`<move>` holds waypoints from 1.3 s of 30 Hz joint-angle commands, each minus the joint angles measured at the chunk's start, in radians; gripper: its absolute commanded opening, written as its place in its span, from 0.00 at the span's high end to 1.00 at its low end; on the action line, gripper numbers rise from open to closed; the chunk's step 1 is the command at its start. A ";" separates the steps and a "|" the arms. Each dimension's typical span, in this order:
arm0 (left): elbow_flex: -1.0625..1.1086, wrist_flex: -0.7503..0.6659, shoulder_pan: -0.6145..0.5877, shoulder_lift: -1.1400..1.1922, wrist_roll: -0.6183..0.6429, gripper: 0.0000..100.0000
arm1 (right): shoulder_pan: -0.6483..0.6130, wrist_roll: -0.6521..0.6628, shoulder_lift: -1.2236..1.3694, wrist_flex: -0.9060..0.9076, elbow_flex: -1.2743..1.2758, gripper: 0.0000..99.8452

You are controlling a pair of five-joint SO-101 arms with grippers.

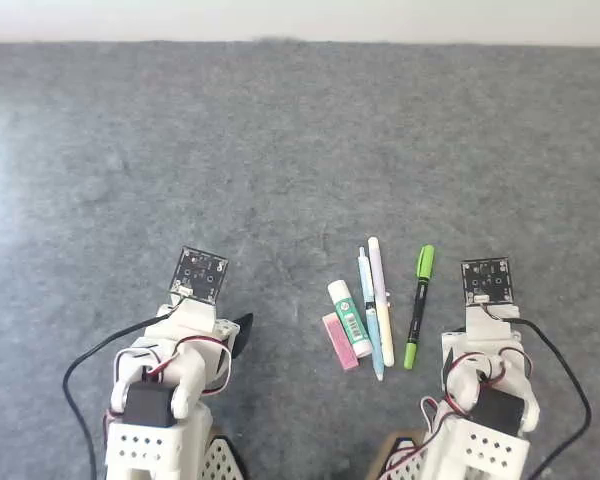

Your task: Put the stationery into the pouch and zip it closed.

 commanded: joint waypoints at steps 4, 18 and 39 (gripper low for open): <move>-0.010 0.003 -0.008 -0.017 0.009 0.76 | 0.012 -0.003 -0.021 -0.013 0.018 0.99; -0.010 0.003 -0.008 -0.017 0.009 0.76 | 0.012 -0.003 -0.021 -0.013 0.018 0.99; -0.010 0.003 -0.008 -0.017 0.009 0.76 | 0.027 -0.003 -0.021 -0.013 0.018 0.99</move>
